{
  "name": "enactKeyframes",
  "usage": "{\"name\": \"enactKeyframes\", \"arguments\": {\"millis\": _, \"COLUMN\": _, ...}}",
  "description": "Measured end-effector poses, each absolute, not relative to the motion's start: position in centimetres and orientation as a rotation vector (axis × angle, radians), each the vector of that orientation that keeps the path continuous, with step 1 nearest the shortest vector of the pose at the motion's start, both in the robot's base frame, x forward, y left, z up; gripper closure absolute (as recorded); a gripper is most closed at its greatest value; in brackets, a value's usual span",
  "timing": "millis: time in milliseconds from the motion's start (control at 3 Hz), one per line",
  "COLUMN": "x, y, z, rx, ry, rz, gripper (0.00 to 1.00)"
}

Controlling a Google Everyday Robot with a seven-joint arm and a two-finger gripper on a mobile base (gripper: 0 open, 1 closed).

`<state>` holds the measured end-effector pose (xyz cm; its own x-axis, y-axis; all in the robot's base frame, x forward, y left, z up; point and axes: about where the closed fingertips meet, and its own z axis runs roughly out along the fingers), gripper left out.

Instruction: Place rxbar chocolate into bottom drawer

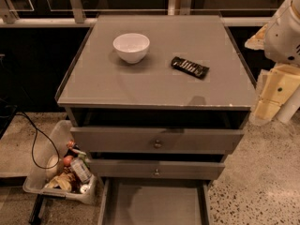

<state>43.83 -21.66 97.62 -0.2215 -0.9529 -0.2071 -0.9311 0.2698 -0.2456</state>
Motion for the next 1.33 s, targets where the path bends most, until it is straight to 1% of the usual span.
{"name": "enactKeyframes", "arguments": {"millis": 333, "x": 43.9, "y": -21.6, "z": 97.7, "rx": -1.721, "ry": 2.228, "rz": -0.098, "gripper": 0.00}}
{"name": "enactKeyframes", "arguments": {"millis": 1000, "x": 48.2, "y": -19.7, "z": 96.7, "rx": -1.640, "ry": 2.145, "rz": -0.024, "gripper": 0.00}}
{"name": "enactKeyframes", "arguments": {"millis": 1333, "x": 51.0, "y": -19.9, "z": 95.8, "rx": -1.513, "ry": 2.108, "rz": 0.088, "gripper": 0.00}}
